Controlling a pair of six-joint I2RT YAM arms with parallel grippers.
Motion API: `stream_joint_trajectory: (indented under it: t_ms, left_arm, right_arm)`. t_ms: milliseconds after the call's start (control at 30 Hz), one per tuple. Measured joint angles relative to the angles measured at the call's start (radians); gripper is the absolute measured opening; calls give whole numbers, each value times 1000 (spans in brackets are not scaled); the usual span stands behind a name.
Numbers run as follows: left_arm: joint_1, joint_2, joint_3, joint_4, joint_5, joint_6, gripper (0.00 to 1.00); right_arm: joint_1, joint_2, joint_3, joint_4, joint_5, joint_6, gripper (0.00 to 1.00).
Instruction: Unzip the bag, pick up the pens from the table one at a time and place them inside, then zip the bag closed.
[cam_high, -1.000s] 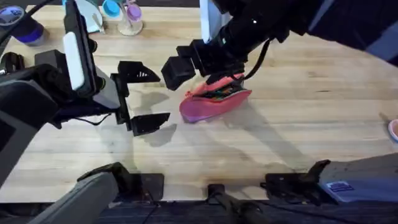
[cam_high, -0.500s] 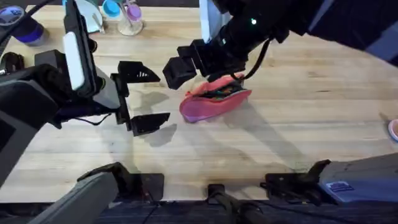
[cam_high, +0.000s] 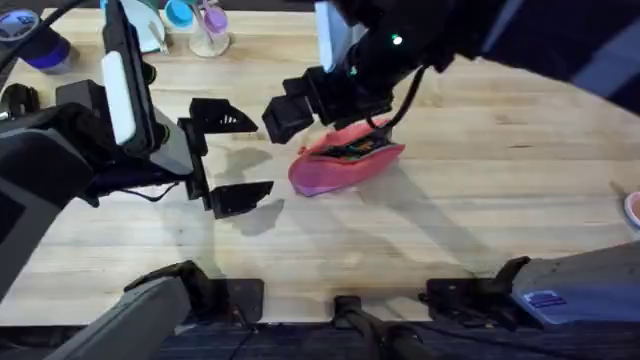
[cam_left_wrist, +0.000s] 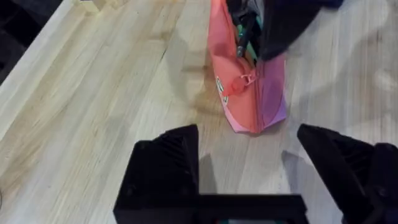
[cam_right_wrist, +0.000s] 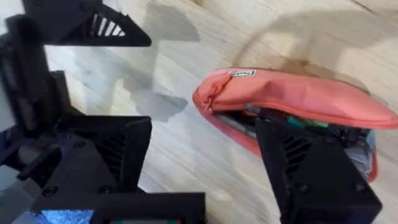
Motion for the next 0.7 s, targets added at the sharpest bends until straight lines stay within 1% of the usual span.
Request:
stream_joint_trajectory:
  t_ms: [233, 533, 567, 633, 700]
  left_arm:
    - [0, 0, 0, 0, 0, 0, 994]
    - [0, 0, 0, 0, 0, 0, 995]
    - [0, 0, 0, 0, 0, 0, 993]
    - [0, 0, 0, 0, 0, 0, 993]
    - [0, 0, 0, 0, 0, 0, 993]
  right_arm:
    - [19, 91, 0, 32, 1, -4, 997]
    - [26, 178, 0, 45, 3, -31, 997]
    - [26, 205, 0, 62, 4, -34, 972]
    - [26, 218, 0, 72, 7, -38, 932]
    - [26, 224, 0, 78, 15, -38, 857]
